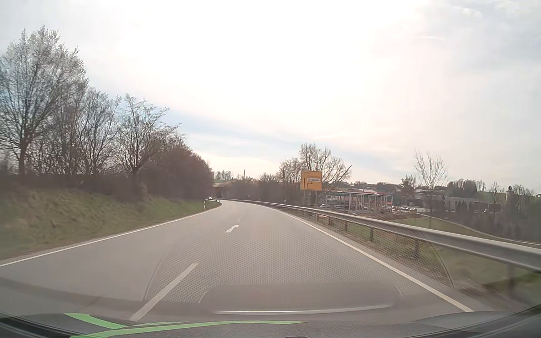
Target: Follow the waypoints while adhering to traffic rules and regulations
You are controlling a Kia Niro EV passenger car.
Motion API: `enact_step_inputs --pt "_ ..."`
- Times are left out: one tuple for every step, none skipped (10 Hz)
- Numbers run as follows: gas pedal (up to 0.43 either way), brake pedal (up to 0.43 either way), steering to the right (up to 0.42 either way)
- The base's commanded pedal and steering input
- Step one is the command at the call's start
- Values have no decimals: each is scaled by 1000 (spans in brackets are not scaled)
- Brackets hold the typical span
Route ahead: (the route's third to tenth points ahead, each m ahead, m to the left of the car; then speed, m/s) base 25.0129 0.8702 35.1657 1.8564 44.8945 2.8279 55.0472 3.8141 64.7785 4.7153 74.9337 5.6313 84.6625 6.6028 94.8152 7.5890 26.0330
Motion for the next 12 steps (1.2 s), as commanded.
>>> enact_step_inputs --pt "138 0 -5" --pt "138 0 -5" --pt "138 0 -5" --pt "138 0 -5" --pt "138 0 -5" --pt "138 0 -5" --pt "138 0 -5" --pt "138 0 -5" --pt "138 0 -5" --pt "138 0 -5" --pt "138 0 -5" --pt "138 0 -5"
